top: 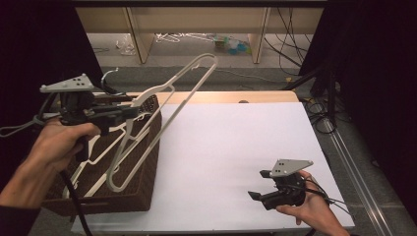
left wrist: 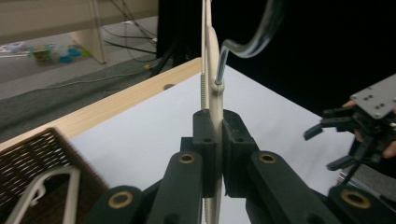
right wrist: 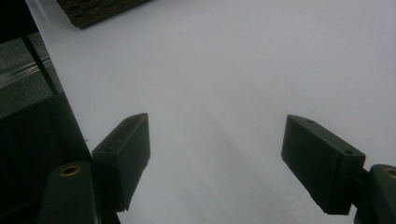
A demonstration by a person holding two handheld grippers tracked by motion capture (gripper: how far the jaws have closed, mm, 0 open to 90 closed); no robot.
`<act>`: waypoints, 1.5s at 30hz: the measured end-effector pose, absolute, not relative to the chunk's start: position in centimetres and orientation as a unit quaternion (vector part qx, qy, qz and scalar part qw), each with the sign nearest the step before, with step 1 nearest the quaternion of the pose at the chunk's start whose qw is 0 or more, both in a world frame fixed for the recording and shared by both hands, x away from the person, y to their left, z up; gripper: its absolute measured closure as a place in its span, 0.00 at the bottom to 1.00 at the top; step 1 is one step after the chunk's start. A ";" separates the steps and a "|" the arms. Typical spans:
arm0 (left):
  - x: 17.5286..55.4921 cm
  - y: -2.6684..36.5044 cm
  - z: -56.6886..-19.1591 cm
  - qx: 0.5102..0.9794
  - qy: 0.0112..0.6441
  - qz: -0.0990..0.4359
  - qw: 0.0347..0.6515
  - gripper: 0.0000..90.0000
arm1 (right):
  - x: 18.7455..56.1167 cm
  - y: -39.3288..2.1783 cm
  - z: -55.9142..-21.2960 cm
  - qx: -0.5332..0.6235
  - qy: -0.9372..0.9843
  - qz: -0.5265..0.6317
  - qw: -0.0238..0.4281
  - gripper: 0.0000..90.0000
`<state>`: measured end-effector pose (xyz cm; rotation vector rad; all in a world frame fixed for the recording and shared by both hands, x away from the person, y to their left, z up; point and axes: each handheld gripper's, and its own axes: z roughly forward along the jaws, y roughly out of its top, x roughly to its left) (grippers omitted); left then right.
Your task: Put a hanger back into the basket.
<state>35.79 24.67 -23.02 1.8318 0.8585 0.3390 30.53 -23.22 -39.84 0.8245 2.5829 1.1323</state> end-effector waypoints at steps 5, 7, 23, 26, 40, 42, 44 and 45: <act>36.4 28.2 -24.1 0.754 0.383 0.165 0.507 0.95 | 30.5 -23.3 -40.0 0.282 0.872 0.384 0.108 0.28; 36.6 29.1 -24.6 0.753 0.392 0.172 0.499 0.95 | 30.6 -23.4 -40.0 0.279 0.873 0.385 0.107 0.28; 37.7 34.1 -29.5 0.770 0.426 0.204 0.429 0.95 | 30.5 -23.5 -40.5 0.284 0.874 0.380 0.103 0.27; 37.6 34.7 -30.2 0.775 0.428 0.205 0.418 0.95 | 30.5 -23.5 -40.6 0.282 0.874 0.381 0.104 0.27; 38.0 36.3 -33.1 0.784 0.450 0.195 0.380 0.95 | 30.4 -23.2 -40.9 0.278 0.880 0.374 0.093 0.27; 38.1 36.4 -33.4 0.787 0.452 0.192 0.373 0.95 | 30.4 -23.2 -40.9 0.279 0.880 0.374 0.093 0.27; 38.2 36.4 -33.9 0.790 0.453 0.185 0.368 0.95 | 30.4 -23.3 -40.9 0.277 0.880 0.374 0.096 0.27; 38.3 36.5 -34.1 0.800 0.448 0.181 0.356 0.95 | 30.4 -23.3 -40.9 0.277 0.880 0.375 0.096 0.27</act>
